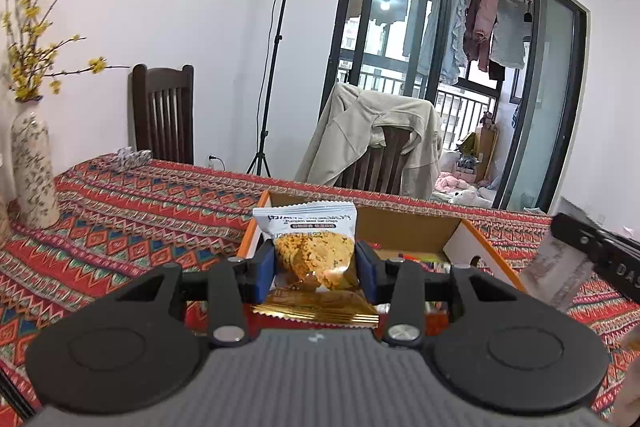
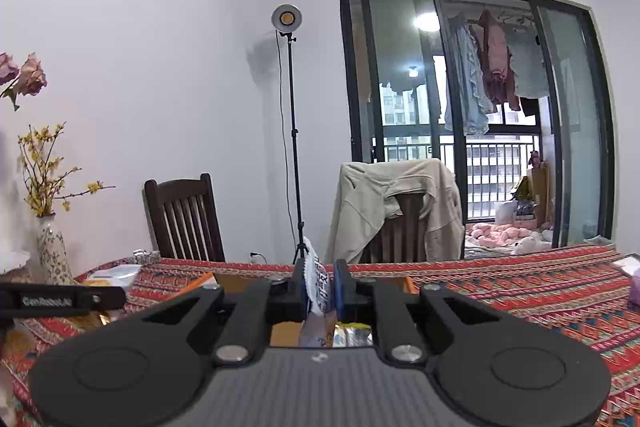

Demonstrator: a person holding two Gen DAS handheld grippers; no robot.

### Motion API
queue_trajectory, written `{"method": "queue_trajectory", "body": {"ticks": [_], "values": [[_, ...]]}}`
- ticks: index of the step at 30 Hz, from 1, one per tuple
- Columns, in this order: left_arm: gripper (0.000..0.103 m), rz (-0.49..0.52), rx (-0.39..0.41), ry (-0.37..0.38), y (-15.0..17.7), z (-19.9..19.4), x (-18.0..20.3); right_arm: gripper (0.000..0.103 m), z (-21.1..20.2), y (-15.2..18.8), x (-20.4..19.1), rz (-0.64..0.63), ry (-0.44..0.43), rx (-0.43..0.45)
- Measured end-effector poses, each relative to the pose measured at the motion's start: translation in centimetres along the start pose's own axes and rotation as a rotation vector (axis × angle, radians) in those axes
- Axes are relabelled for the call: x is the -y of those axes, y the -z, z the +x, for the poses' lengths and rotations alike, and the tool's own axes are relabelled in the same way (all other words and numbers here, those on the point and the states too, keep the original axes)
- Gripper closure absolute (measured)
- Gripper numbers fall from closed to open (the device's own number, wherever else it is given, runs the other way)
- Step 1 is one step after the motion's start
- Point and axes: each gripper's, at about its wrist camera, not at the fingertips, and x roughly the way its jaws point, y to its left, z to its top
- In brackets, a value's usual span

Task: Organize snacks
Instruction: 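Lift the white packet with the right gripper while the left lifts the cookie packet, then lower both held packets into the cardboard box and open both grippers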

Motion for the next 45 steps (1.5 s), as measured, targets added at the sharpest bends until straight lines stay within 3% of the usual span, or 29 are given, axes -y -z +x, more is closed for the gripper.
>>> {"method": "queue_trajectory", "body": {"ticks": [8,14,26,27,29,30,31,32,33,34,36,39,45], "values": [[0.061,-0.013,0.011,-0.006,-1.5,3.9,1.0,0.091,5.5,-0.8,-0.8,0.041,-0.026,-0.016],[0.061,-0.066,-0.014,-0.011,-1.4,7.9,1.4,0.091,9.9,0.6,-0.8,0.11,-0.03,-0.045],[0.06,-0.008,-0.08,-0.019,1.1,11.3,1.0,0.091,12.9,4.3,-0.3,0.101,-0.061,-0.156],[0.058,-0.002,-0.079,-0.017,1.2,11.2,1.0,0.09,13.1,4.5,-0.2,0.102,-0.063,-0.167],[0.042,0.001,-0.078,-0.015,1.4,11.2,1.0,0.087,13.4,4.7,0.1,0.118,-0.059,-0.182],[0.035,-0.003,-0.071,-0.021,1.4,11.1,1.0,0.083,13.3,4.6,0.2,0.123,-0.05,-0.184],[0.021,-0.006,-0.061,-0.029,1.4,10.9,0.9,0.068,13.3,4.6,0.5,0.13,-0.044,-0.186],[0.014,-0.009,-0.046,-0.033,1.4,10.6,0.8,0.056,13.2,4.6,0.7,0.144,-0.039,-0.184],[0.012,-0.013,-0.034,-0.037,1.4,10.4,0.7,0.033,13.0,4.6,1.0,0.158,-0.031,-0.178],[0.004,-0.017,-0.026,-0.043,1.3,10.2,0.5,0.023,12.7,4.6,1.3,0.168,-0.024,-0.166],[0.0,-0.031,-0.014,-0.059,1.3,9.9,0.4,0.018,12.0,4.5,1.7,0.171,-0.006,-0.143],[0.0,-0.043,-0.023,-0.065,1.2,10.0,0.2,0.0,11.7,4.3,2.1,0.183,-0.001,-0.14],[0.0,-0.047,-0.035,-0.082,1.3,10.2,0.0,0.0,11.6,4.3,2.5,0.184,0.026,-0.162]]}}
